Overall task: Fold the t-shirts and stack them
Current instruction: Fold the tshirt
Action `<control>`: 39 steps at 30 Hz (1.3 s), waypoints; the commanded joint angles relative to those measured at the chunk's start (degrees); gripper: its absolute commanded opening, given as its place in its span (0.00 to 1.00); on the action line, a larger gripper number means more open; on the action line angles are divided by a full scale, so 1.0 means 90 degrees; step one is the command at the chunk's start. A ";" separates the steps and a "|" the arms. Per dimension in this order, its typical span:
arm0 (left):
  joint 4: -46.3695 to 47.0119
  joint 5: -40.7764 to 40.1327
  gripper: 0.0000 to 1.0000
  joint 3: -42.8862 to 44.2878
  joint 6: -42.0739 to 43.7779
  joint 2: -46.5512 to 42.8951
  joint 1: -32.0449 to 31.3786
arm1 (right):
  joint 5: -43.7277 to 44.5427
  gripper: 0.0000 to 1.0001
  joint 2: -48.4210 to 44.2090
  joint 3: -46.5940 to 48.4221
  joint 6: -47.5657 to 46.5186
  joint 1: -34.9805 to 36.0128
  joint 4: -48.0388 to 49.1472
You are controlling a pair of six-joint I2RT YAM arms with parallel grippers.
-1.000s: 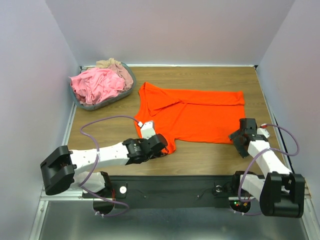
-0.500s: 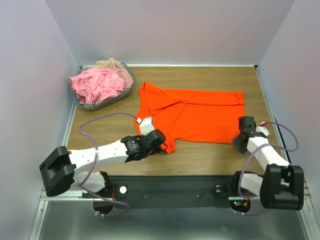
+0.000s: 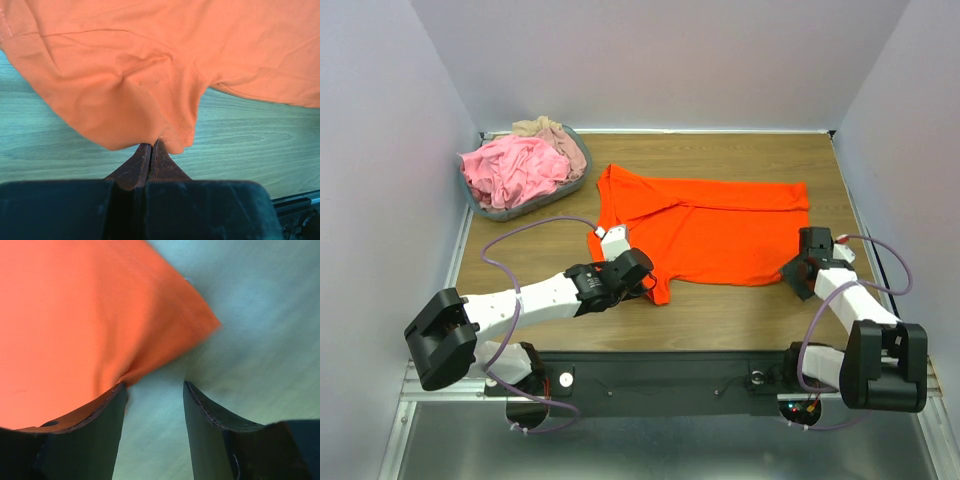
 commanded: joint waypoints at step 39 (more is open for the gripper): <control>0.0392 0.0259 0.00 0.1372 0.1329 0.0456 0.1011 | -0.1171 0.03 0.0641 0.0933 -0.0615 -0.0038 0.1138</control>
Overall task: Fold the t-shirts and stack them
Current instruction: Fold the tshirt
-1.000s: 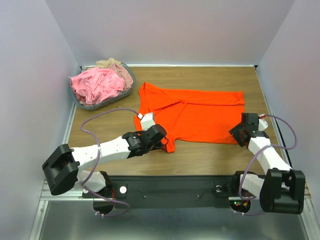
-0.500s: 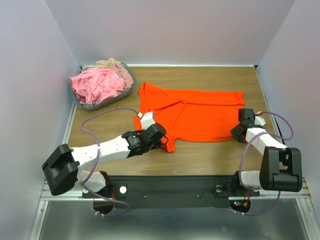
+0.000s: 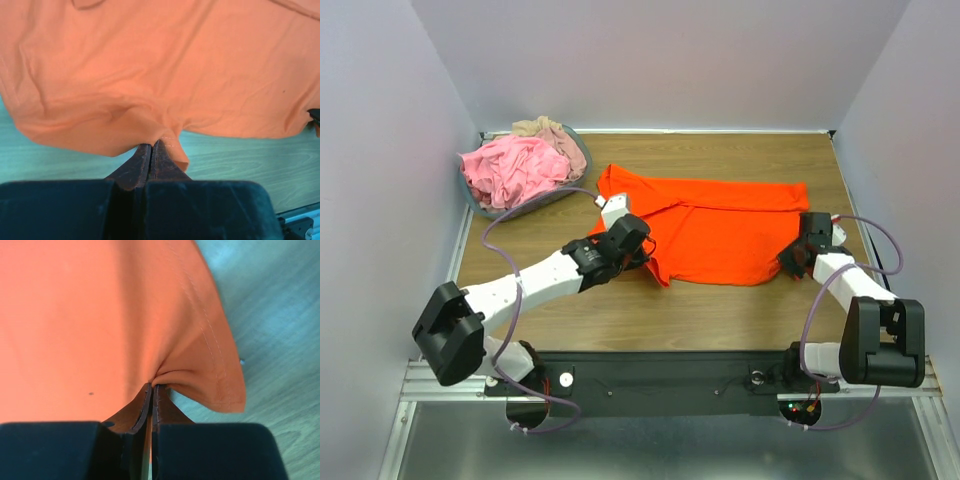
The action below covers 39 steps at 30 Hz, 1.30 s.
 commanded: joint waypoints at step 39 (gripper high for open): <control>0.1077 0.1191 0.58 0.4639 0.3236 0.4238 0.2710 | 0.1436 0.46 0.3826 0.5303 -0.0976 -0.0090 -0.0727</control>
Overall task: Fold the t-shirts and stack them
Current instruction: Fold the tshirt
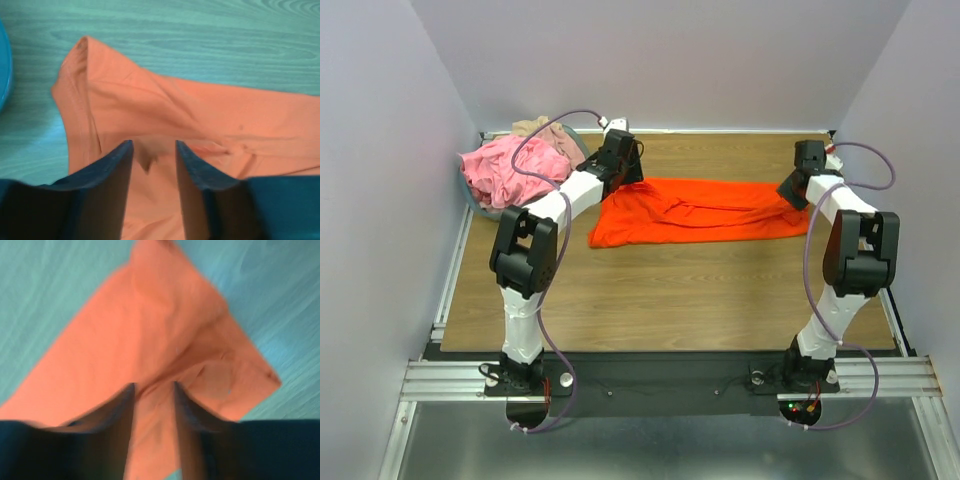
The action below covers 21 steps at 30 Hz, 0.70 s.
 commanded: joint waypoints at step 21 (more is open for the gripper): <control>0.1315 0.0808 0.88 -0.2022 -0.0840 -0.1160 -0.0007 | 0.0197 0.53 -0.0564 -0.0545 -0.2085 -0.0099 -0.0254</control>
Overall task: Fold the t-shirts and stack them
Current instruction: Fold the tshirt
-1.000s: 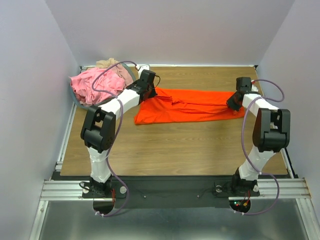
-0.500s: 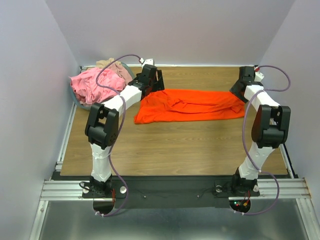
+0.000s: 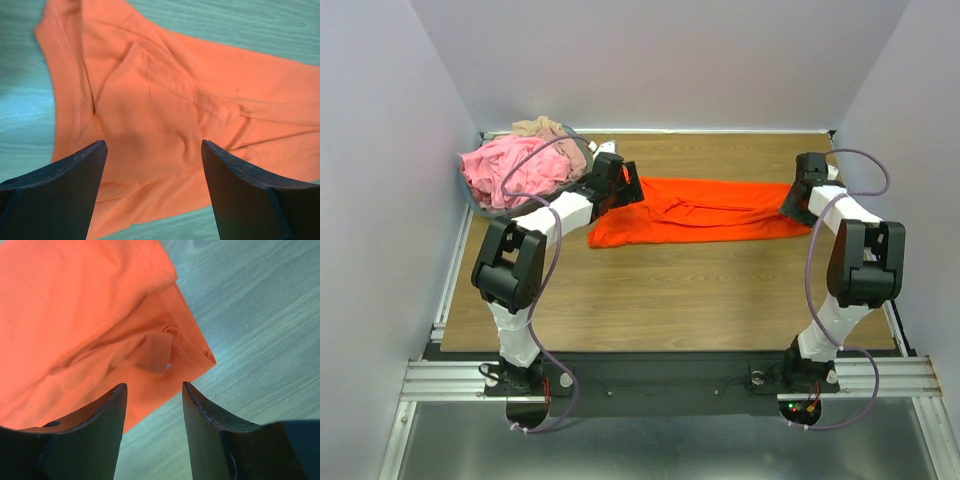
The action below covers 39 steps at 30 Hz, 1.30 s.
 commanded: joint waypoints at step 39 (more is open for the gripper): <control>0.0599 -0.0131 0.88 -0.0584 -0.0382 0.0547 0.0000 | 0.1207 0.00 -0.0071 0.1140 -0.0141 -0.0134 -0.2224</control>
